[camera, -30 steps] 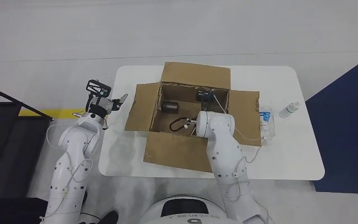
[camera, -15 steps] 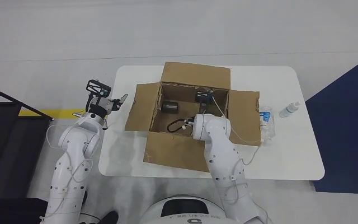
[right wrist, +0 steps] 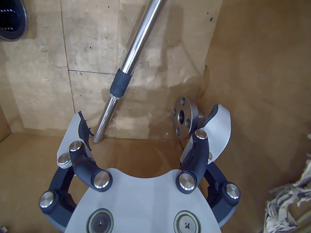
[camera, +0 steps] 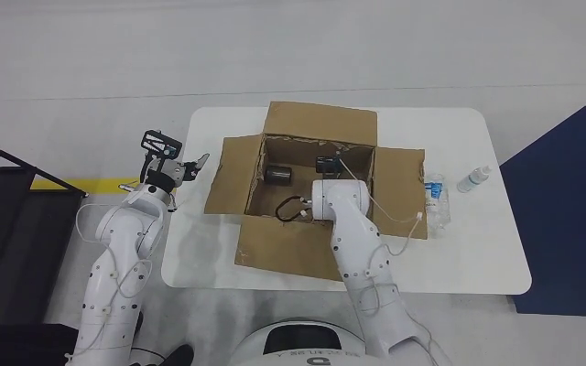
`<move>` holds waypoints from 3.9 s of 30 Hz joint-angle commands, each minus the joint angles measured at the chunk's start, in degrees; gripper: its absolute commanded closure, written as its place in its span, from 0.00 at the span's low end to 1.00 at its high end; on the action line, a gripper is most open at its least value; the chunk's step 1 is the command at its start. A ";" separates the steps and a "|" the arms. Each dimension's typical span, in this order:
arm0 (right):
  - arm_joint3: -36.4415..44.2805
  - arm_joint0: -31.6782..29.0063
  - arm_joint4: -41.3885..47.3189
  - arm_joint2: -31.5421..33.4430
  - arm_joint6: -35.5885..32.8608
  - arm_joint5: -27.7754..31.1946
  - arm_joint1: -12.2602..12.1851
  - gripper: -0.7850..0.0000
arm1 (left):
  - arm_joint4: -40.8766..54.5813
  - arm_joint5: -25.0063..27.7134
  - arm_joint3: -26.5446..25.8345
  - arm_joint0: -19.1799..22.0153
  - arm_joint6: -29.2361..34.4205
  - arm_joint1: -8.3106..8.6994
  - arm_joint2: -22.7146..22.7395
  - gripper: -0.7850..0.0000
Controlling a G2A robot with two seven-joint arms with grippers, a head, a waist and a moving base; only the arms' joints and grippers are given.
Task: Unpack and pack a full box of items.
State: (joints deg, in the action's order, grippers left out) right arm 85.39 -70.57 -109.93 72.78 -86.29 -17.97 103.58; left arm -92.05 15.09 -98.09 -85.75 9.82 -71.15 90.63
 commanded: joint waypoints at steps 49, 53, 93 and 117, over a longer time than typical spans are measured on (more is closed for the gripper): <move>-7.37 4.71 -1.81 0.21 -1.31 1.30 1.47 0.18 | 0.00 0.00 0.00 0.00 0.00 0.00 0.00 0.00; -8.24 5.30 -1.28 0.18 -0.71 0.69 1.64 0.23 | 0.00 0.00 0.00 0.00 0.00 0.00 0.00 0.00; -17.23 7.82 3.49 2.34 6.43 -6.44 2.33 0.93 | 0.00 0.00 0.00 0.00 0.00 0.00 0.00 0.00; 2.97 -2.94 6.21 -1.11 10.71 -10.73 -0.83 1.00 | 0.00 0.00 0.00 0.00 0.00 0.00 0.00 0.00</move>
State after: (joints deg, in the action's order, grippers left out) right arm 87.19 -72.97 -103.92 71.77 -75.61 -28.67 103.00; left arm -92.05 15.09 -98.09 -85.75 9.82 -71.15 90.63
